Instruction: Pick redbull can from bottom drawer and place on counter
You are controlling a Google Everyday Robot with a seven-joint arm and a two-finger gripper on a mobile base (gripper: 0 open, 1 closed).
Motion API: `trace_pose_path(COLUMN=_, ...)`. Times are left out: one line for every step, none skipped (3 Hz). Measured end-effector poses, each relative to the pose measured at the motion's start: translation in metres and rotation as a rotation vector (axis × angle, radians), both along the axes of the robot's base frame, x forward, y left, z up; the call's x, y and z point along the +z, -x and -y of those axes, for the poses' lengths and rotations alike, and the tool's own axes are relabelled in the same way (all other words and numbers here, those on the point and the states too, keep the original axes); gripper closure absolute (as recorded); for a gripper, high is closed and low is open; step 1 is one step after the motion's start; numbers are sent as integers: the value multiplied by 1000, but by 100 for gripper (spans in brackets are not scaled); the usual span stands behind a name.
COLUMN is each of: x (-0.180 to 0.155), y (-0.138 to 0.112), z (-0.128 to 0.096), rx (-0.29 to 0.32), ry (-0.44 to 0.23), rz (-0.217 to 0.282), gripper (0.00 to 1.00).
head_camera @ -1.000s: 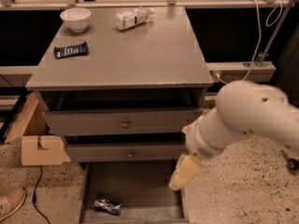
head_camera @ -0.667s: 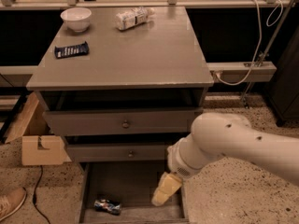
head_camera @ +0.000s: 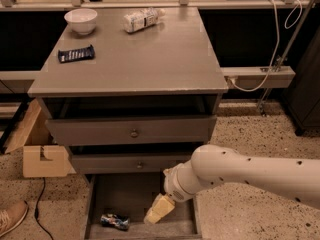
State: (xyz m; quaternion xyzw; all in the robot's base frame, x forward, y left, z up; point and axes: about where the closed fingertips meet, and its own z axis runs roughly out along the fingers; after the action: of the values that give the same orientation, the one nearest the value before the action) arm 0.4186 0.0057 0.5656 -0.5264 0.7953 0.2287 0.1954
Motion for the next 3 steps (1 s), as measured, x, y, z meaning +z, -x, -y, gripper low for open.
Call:
trace_pose_path(x=-39, y=-7, z=-16, rx=15, ry=-11, rz=-7, gripper=0)
trace_pose_path(x=-103, y=-17, z=-48, rx=60, ry=-40, rz=10, gripper=0)
trace_pose_path(x=-177, y=-29, z=-92, rx=77, ry=-134, rz=54, gripper=0)
